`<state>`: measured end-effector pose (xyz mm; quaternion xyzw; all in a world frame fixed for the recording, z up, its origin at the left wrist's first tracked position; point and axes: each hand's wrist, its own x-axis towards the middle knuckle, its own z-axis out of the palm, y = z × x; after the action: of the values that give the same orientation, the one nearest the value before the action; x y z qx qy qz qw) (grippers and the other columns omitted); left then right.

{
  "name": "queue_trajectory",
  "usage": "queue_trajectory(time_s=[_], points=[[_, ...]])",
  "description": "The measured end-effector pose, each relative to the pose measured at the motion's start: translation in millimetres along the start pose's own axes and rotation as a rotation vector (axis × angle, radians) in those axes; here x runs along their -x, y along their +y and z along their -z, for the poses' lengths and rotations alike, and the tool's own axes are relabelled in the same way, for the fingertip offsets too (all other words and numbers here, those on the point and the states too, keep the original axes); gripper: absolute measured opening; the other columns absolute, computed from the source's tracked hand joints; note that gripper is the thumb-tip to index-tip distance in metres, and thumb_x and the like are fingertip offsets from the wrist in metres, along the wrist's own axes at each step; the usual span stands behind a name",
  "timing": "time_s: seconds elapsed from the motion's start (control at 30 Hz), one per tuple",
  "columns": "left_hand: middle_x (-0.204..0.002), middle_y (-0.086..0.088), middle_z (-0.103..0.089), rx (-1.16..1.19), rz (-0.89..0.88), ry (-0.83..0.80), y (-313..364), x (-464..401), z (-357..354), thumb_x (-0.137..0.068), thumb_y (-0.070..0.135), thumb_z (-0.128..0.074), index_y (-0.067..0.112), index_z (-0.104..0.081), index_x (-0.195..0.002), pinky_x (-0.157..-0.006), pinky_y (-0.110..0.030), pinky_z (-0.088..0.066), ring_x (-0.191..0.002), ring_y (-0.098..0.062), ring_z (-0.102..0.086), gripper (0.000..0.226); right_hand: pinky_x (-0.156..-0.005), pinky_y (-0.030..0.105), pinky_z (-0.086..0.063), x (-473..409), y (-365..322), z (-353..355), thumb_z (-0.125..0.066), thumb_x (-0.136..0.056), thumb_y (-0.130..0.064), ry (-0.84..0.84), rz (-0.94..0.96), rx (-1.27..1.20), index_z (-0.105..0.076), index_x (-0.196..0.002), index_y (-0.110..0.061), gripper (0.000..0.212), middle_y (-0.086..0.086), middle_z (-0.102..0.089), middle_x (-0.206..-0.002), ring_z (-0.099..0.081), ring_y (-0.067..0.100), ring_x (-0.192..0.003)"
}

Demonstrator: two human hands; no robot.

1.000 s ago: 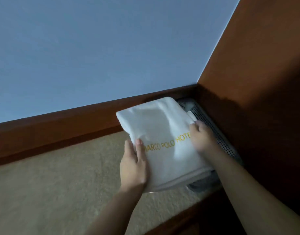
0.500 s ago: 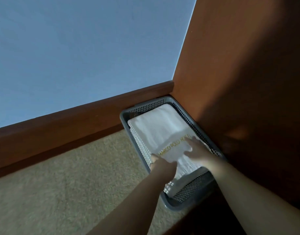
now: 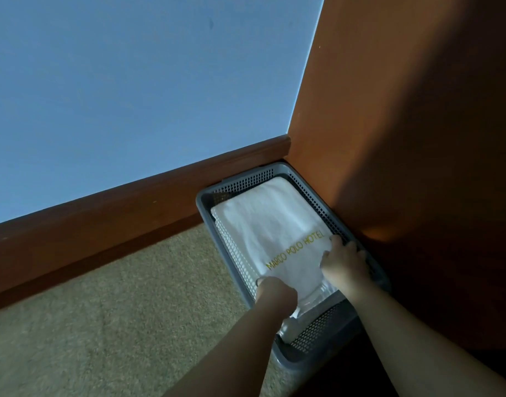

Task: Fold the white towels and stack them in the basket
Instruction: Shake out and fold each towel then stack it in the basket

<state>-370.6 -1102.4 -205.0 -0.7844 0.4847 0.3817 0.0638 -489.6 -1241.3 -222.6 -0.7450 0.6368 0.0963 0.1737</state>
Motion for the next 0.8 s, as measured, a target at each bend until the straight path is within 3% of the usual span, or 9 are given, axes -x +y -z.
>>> queue_trajectory(time_s=[0.1, 0.2, 0.3, 0.4, 0.5, 0.57, 0.6, 0.7, 0.8], points=[[-0.121, -0.013, -0.068, 0.179, 0.017, 0.028, -2, 4, 2, -0.107, 0.013, -0.050, 0.003, -0.064, -0.132, -0.097, -0.048, -0.047, -0.114, -0.038, -0.063, 0.030, -0.103, 0.052, -0.041, 4, 2, 0, -0.042, -0.102, -0.035, -0.057, -0.038, -0.039, -0.033, -0.147, -0.033, 0.046, 0.023, -0.044, -0.146, -0.039, 0.046, -0.133], [-0.106, -0.013, -0.065, 0.299, 0.048, 0.043, -6, 7, 3, -0.107, 0.016, -0.052, 0.002, -0.066, -0.129, -0.098, -0.048, -0.045, -0.108, -0.038, -0.063, 0.029, -0.098, 0.050, -0.043, 14, 7, -1, -0.045, -0.096, -0.031, -0.071, -0.035, -0.026, -0.035, -0.141, -0.032, 0.045, 0.021, -0.051, -0.139, -0.044, 0.046, -0.129], [-0.124, -0.018, -0.067, 0.252, 0.089, -0.008, 3, 16, 1, -0.108, 0.013, -0.050, 0.000, -0.064, -0.131, -0.103, -0.054, -0.045, -0.117, -0.042, -0.062, 0.030, -0.098, 0.050, -0.045, 25, 7, -1, -0.049, -0.090, -0.028, -0.045, -0.054, 0.005, -0.036, -0.140, -0.031, 0.052, 0.019, -0.053, -0.136, -0.045, 0.043, -0.127], [-0.143, -0.021, -0.055, 0.158, 0.030, -0.026, 10, 26, -4, -0.109, 0.017, -0.045, -0.002, -0.047, -0.147, -0.111, -0.049, -0.040, -0.130, -0.041, -0.054, 0.043, -0.101, 0.050, -0.042, 39, 1, 0, -0.054, -0.088, -0.028, 0.033, -0.062, 0.069, -0.038, -0.143, -0.029, 0.057, 0.017, -0.045, -0.141, -0.042, 0.040, -0.130], [-0.160, -0.025, -0.025, 0.303, 0.144, 0.173, 8, 35, -1, -0.104, 0.033, -0.059, -0.006, -0.003, -0.159, -0.118, -0.037, -0.036, -0.148, -0.035, -0.035, 0.087, -0.108, 0.050, -0.040, 41, -5, -3, -0.053, -0.092, -0.025, 0.191, 0.114, 0.062, -0.038, -0.151, -0.022, 0.062, 0.016, -0.039, -0.151, -0.039, 0.039, -0.138], [-0.168, -0.030, 0.009, 0.221, 0.142, 0.280, 3, 35, 6, -0.097, 0.051, -0.067, -0.005, 0.033, -0.152, -0.127, -0.043, -0.021, -0.159, -0.040, -0.006, 0.127, -0.123, 0.050, -0.028, 30, -10, -7, -0.049, -0.101, -0.033, 0.153, 0.316, 0.051, -0.022, -0.163, -0.022, 0.069, 0.015, -0.016, -0.170, -0.017, 0.036, -0.156], [-0.165, -0.032, 0.023, 0.104, 0.118, 0.314, -2, 30, 8, -0.090, 0.063, -0.069, -0.001, 0.040, -0.149, -0.129, -0.049, -0.012, -0.158, -0.044, 0.009, 0.140, -0.128, 0.048, -0.016, 23, -10, -11, -0.044, -0.105, -0.041, 0.094, 0.403, 0.074, -0.012, -0.166, -0.023, 0.071, 0.010, -0.001, -0.174, -0.001, 0.031, -0.161], [-0.155, -0.037, 0.038, -0.187, 0.084, 0.288, -30, -1, 17, -0.062, 0.093, -0.067, 0.001, 0.038, -0.150, -0.125, -0.062, 0.011, -0.149, -0.051, 0.030, 0.165, -0.126, 0.040, 0.012, 1, -1, -22, -0.024, -0.106, -0.064, -0.097, 0.522, 0.185, 0.013, -0.166, -0.024, 0.081, 0.001, 0.029, -0.169, 0.032, 0.023, -0.154], [-0.156, -0.042, 0.030, -0.359, 0.034, 0.198, -50, -25, 13, -0.046, 0.108, -0.055, -0.003, 0.033, -0.152, -0.122, -0.063, 0.019, -0.149, -0.055, 0.027, 0.176, -0.127, 0.041, 0.017, -12, 14, -34, -0.016, -0.100, -0.075, -0.174, 0.518, 0.151, 0.022, -0.163, -0.031, 0.086, -0.007, 0.039, -0.164, 0.039, 0.017, -0.150]])
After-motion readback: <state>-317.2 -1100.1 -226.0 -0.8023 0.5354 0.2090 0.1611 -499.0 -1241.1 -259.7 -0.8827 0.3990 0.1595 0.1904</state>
